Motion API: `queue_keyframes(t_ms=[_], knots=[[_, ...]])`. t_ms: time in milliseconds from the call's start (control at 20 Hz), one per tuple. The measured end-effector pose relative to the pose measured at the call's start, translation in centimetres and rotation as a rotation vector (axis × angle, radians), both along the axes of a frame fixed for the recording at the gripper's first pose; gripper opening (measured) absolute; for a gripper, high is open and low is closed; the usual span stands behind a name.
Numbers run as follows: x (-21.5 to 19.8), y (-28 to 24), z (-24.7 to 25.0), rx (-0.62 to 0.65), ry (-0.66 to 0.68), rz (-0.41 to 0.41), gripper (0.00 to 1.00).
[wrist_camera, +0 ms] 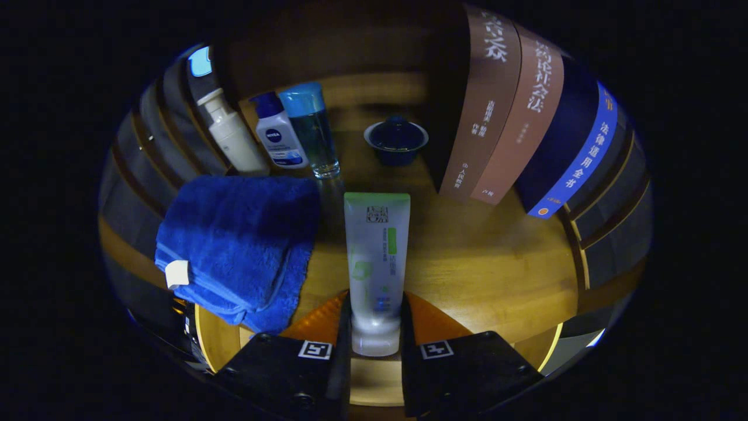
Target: Pull open the drawer, take out the items inside it, and place them on the countertop above the cabinet.
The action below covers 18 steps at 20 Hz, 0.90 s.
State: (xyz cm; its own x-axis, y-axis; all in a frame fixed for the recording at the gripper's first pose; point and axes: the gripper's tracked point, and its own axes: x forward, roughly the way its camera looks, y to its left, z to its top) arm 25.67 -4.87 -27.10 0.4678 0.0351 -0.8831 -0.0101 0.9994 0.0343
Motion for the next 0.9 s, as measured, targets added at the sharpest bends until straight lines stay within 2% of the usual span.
queue_keyframes(t_ms=[200,500,700,900], knots=[[0.4,-0.1,-0.1,-0.012,0.003,0.0,0.41],[0.1,-0.2,0.4,0.011,-0.016,-0.019,1.0],[-1.1,-0.1,3.2,0.04,-0.095,-0.025,1.0],[-5.8,1.4,8.5,0.093,-0.31,0.005,1.0]])
